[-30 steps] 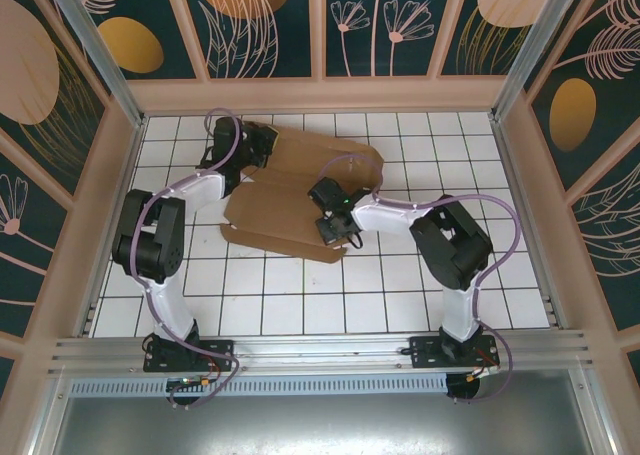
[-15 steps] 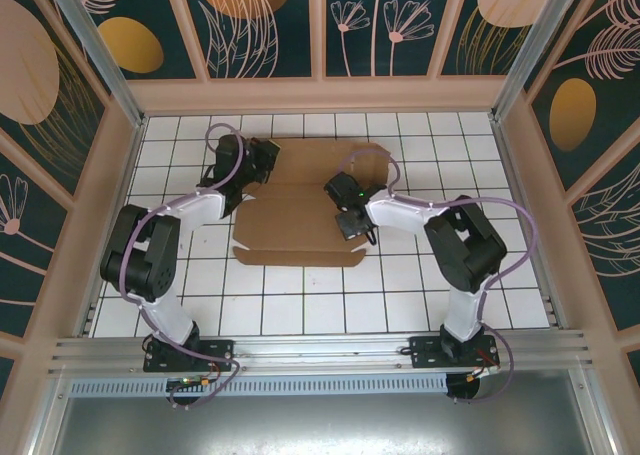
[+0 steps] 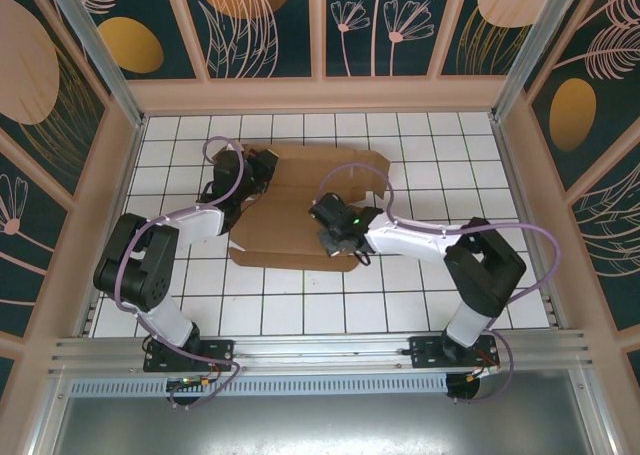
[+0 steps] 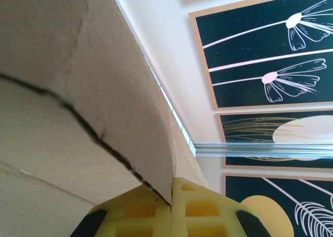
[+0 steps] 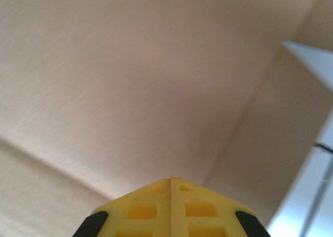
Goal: Fold the paper box
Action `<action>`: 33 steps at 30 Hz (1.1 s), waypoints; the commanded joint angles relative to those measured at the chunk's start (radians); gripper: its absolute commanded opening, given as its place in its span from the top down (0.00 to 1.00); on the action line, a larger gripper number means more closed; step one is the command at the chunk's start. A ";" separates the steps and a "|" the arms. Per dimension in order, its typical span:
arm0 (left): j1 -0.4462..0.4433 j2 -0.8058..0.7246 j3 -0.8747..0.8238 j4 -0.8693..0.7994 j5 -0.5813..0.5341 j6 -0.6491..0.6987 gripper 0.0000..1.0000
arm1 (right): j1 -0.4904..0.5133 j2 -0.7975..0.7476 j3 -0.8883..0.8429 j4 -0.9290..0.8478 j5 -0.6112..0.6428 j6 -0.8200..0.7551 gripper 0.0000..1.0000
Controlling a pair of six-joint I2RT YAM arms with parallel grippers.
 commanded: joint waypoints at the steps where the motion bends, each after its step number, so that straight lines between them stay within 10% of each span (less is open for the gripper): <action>1: -0.004 -0.020 -0.034 0.002 -0.023 0.050 1.00 | 0.022 0.100 0.005 -0.056 -0.024 0.067 1.00; 18: -0.027 -0.027 -0.074 -0.045 -0.073 0.045 1.00 | -0.126 0.060 -0.033 -0.031 -0.084 0.017 0.99; 33: -0.040 -0.020 -0.105 0.018 -0.089 0.047 1.00 | -0.353 -0.152 0.320 -0.077 -0.324 0.204 0.35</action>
